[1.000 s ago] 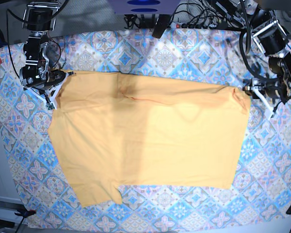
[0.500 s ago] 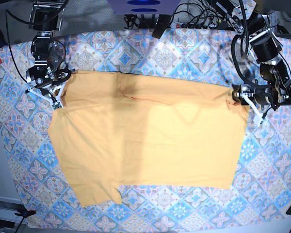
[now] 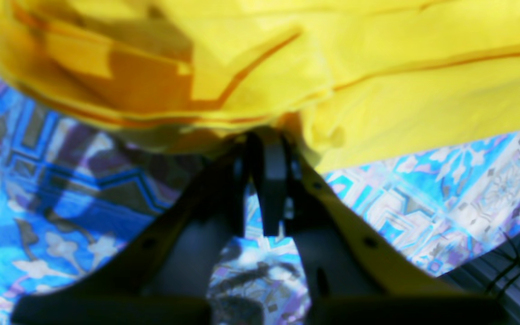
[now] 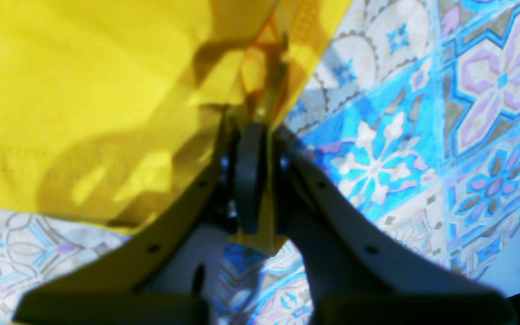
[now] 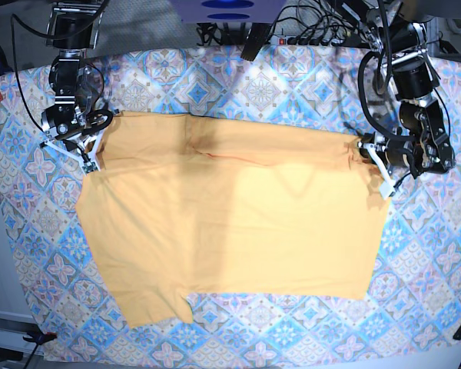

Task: Fold the T-shirt properly
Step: 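Reposition the left gripper at the shirt's shoulder edge and grasp it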

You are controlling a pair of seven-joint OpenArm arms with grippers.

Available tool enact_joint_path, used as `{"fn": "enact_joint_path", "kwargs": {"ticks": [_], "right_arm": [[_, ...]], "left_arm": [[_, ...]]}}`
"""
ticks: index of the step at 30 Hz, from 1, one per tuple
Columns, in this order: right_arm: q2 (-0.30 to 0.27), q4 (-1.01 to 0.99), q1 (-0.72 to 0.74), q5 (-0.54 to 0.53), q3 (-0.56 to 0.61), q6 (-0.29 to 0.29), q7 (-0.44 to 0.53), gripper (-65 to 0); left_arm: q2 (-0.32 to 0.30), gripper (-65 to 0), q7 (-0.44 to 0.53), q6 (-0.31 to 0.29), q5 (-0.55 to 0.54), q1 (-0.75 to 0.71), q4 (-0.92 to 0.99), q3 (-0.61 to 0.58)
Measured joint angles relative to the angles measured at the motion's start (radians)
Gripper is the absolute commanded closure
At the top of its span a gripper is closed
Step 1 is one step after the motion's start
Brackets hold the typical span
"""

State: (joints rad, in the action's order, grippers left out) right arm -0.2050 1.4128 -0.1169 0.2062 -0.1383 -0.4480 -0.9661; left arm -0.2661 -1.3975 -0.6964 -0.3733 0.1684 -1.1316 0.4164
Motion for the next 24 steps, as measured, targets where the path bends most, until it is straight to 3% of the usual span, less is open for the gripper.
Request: {"fn": "enact_joint_path", "kwargs": {"ticks": [8, 13, 21, 24], "right_arm": [[0.000, 0.000, 0.000, 0.000, -0.001, 0.000, 0.000, -4.5], [0.000, 0.000, -0.001, 0.000, -0.002, 0.000, 0.000, -4.5], [0.000, 0.000, 0.000, -0.001, -0.002, -0.001, 0.001, -4.5], [0.000, 0.000, 0.000, 0.000, -0.002, 0.000, 0.001, -4.5]], "left_arm": [[-0.072, 0.0, 0.014, -0.001, -0.038, -0.083, -0.014, 0.007], [-0.077, 0.0, -0.005, 0.000, -0.008, -0.183, -0.167, 0.010], [-0.075, -0.1, 0.000, 0.000, -0.029, -0.267, -0.387, 0.153], [-0.067, -4.6, -0.002, -0.004, -0.024, -0.268, -0.385, 0.223]]}}
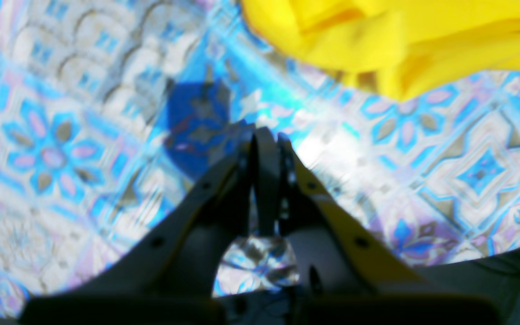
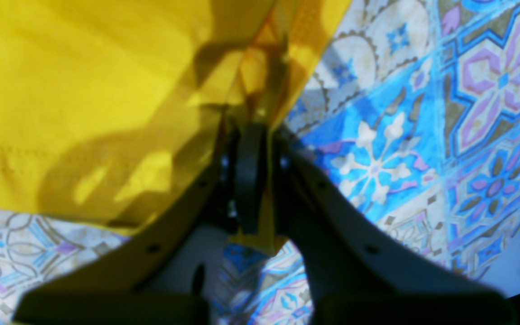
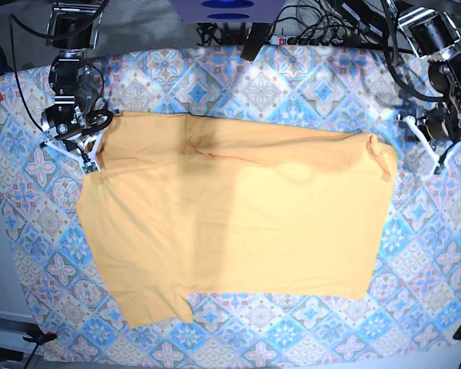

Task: Fold the T-shirt properly
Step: 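Reposition the left gripper at the shirt's shoulder edge and grasp it, then pull the collar edge with both grippers, spreading the shirt flat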

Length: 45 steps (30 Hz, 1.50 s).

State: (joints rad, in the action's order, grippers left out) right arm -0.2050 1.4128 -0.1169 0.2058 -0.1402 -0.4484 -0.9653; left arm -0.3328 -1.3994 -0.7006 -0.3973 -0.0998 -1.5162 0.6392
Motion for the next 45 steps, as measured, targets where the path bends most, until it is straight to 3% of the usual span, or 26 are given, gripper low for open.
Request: {"fn": "enact_joint_path", "kwargs": {"ticks": [5, 8, 12, 21, 28, 40, 45], "right_arm": [[0.012, 0.001, 0.000, 0.016, -0.001, 0.005, -0.002, -4.5], [0.013, 0.002, 0.001, 0.018, -0.001, 0.006, -0.005, -4.5], [0.014, 0.002, 0.000, 0.019, -0.002, 0.006, -0.003, -4.5], [0.019, 0.034, -0.016, 0.023, -0.002, 0.007, -0.007, -4.5], [0.019, 0.035, -0.016, 0.023, -0.002, 0.007, -0.014, -4.5], [0.019, 0.035, -0.016, 0.026, -0.002, 0.007, -0.013, -4.5], [0.019, 0.035, -0.016, 0.026, -0.002, 0.007, -0.011, -4.5]], "left_arm": [[-0.006, -28.5, -0.010, 0.004, 0.006, 0.055, 0.003, 0.017], [-0.002, -36.5, 0.000, 0.004, -0.003, 0.106, 0.003, 0.016], [-0.004, -36.5, -0.007, 0.004, 0.012, 0.143, 0.032, 0.044], [0.025, -37.0, -0.011, 0.004, 0.010, 0.221, 0.373, 0.040], [0.113, -36.8, 0.010, 0.004, -0.020, 0.238, 0.377, 0.045], [0.113, -36.8, 0.000, 0.005, -0.089, 0.238, 0.381, 0.039], [0.118, -36.5, 0.000, 0.004, -0.082, 0.256, 0.381, -0.061]]}}
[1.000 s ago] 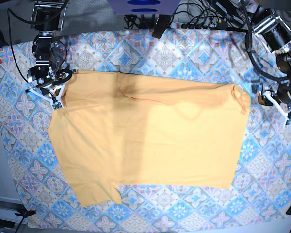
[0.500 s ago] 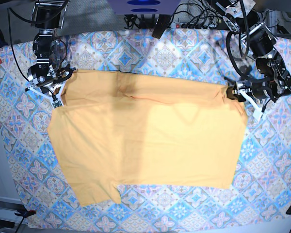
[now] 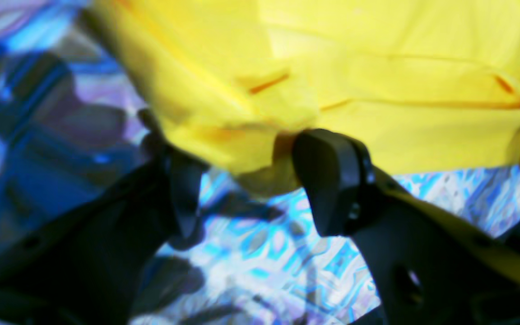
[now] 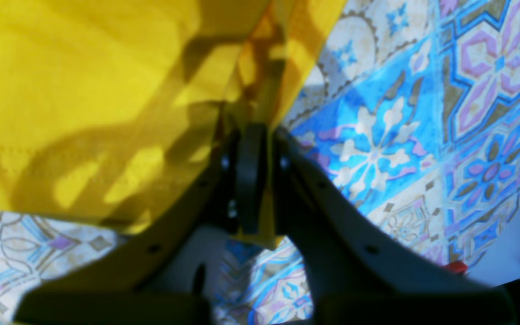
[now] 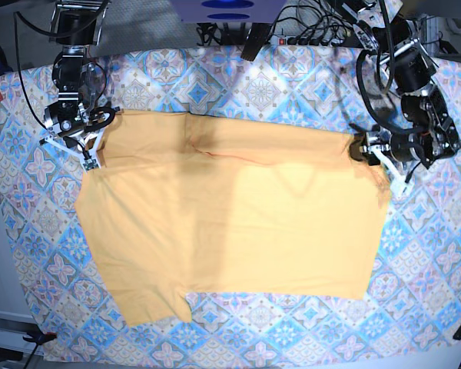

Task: Fold the T-shirt properly
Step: 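Pull the collar edge with both grippers, spreading the shirt flat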

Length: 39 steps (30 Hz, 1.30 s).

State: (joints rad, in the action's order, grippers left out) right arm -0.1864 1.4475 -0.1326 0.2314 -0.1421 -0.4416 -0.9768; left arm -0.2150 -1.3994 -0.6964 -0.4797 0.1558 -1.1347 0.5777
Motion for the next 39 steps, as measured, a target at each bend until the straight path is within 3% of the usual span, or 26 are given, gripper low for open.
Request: {"fn": "enact_joint_path", "kwargs": {"ticks": [4, 7, 14, 20, 28, 35, 39], "right_arm": [[0.000, 0.000, 0.002, 0.000, 0.000, 0.000, -0.004, -4.5], [0.000, 0.000, 0.002, 0.000, 0.000, 0.000, -0.003, -4.5], [-0.002, 0.000, 0.002, -0.002, 0.000, 0.000, -0.004, -4.3], [-0.002, 0.000, 0.002, -0.003, 0.000, -0.003, -0.003, -4.2], [-0.002, 0.046, -0.028, -0.003, 0.000, -0.003, -0.054, -4.2], [0.000, 0.107, -0.056, -0.003, 0.000, -0.011, -0.138, -4.2], [-0.002, 0.109, -0.056, -0.036, 0.000, -0.011, -0.142, -4.2]], "left_arm": [[0.044, -36.5, 0.000, 0.000, -0.011, 0.015, 0.001, -0.014], [0.039, -34.0, 0.000, 0.000, -0.014, 0.010, 0.002, -0.014], [0.034, -2.3, -0.002, 0.002, 0.003, 0.009, 0.003, -0.041], [0.032, -0.7, 0.013, 0.000, 0.074, 0.014, 0.003, -0.096], [0.029, 0.0, 0.044, 0.000, 0.052, -0.040, -0.025, -0.090], [0.038, 0.0, -0.010, -0.004, 0.089, -0.185, -0.272, -0.066], [0.028, 0.0, 0.005, 0.002, 0.088, -0.223, -0.322, -0.019]]}}
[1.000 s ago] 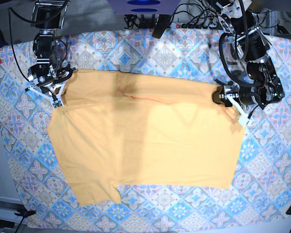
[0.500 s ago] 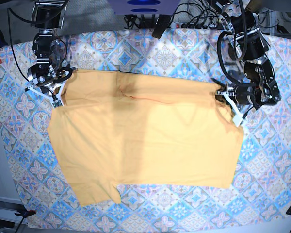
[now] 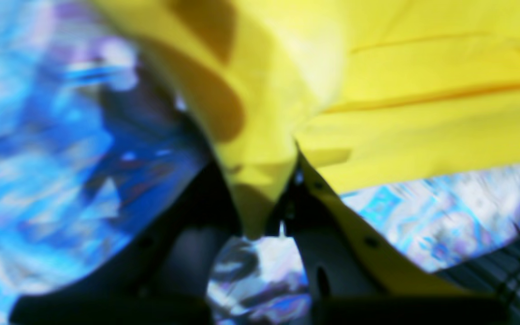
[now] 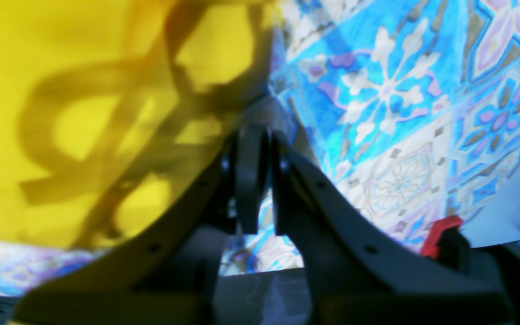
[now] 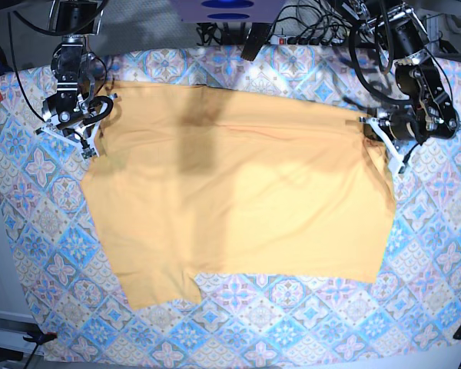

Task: Fold the T-shirt properly
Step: 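Pull the collar edge with both grippers, spreading the shirt flat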

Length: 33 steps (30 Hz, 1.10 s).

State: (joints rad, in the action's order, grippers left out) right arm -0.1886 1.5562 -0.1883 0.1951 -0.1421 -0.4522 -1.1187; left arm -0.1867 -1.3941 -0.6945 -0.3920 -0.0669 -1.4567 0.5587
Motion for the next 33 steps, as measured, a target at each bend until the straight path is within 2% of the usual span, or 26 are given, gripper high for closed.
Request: {"fn": "enact_joint_path", "kwargs": {"ticks": [5, 11, 20, 28, 31, 33], "right_arm": [[0.000, 0.000, 0.000, -0.024, 0.000, 0.000, -0.003, -4.2], [0.003, 0.008, -0.029, -0.024, 0.000, 0.000, -0.001, -4.2], [0.003, 0.116, -0.113, -0.027, 0.000, 0.000, -0.004, -4.2], [0.042, 0.116, -0.122, -0.024, -0.023, 0.000, -0.007, -4.2], [0.042, 0.116, -0.123, -0.024, -0.021, 0.000, -0.006, -4.2], [0.041, 0.116, -0.123, -0.023, -0.021, 0.000, -0.007, -4.2]], "left_arm": [[0.007, 0.0, 0.003, -0.002, -0.010, -0.077, -0.002, 0.000], [0.007, 0.0, -0.001, -0.002, -0.008, -0.160, -0.114, -0.002], [0.002, 0.0, -0.001, -0.002, -0.002, -0.197, -0.121, 0.046], [0.004, -0.1, -0.004, -0.002, -0.004, -0.224, -0.121, 0.044], [0.005, -5.0, -0.004, -0.002, 0.000, -0.229, -0.121, 0.046], [0.007, -11.5, -0.004, -0.002, -0.001, -0.230, -0.121, 0.065]]}}
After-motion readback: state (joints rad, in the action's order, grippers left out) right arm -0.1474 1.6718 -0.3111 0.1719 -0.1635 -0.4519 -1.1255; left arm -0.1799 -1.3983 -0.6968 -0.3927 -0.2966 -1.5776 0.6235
